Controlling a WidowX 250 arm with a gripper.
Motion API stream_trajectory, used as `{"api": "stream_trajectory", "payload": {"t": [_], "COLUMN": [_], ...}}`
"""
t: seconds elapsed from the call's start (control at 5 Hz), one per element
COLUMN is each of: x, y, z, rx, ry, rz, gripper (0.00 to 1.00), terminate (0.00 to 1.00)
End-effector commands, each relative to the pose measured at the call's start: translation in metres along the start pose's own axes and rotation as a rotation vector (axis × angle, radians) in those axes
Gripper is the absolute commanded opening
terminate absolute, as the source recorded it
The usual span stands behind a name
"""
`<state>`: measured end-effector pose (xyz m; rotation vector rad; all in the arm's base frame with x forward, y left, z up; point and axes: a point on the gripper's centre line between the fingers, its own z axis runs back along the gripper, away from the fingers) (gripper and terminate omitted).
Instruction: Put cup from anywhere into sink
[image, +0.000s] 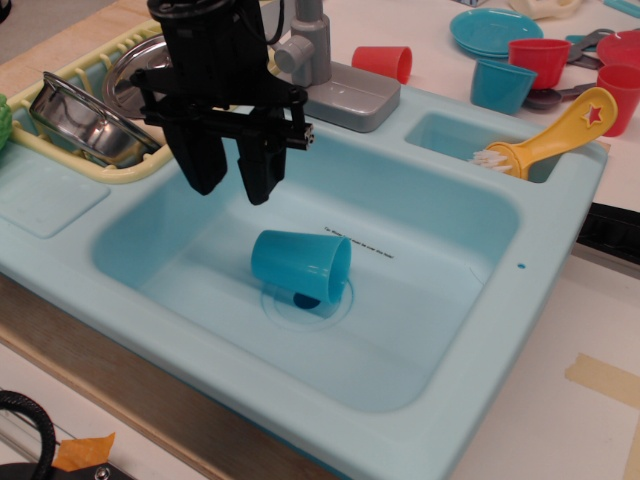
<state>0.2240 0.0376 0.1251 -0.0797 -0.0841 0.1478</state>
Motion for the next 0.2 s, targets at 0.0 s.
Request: {"api": "stream_trajectory", "payload": {"t": [0.0], "x": [0.0023], "y": [0.0013], "z": [0.0030], "rx": [0.000], "ry": [-0.014], "rz": [0.004], "gripper": [1.00], "terminate": [1.00]}}
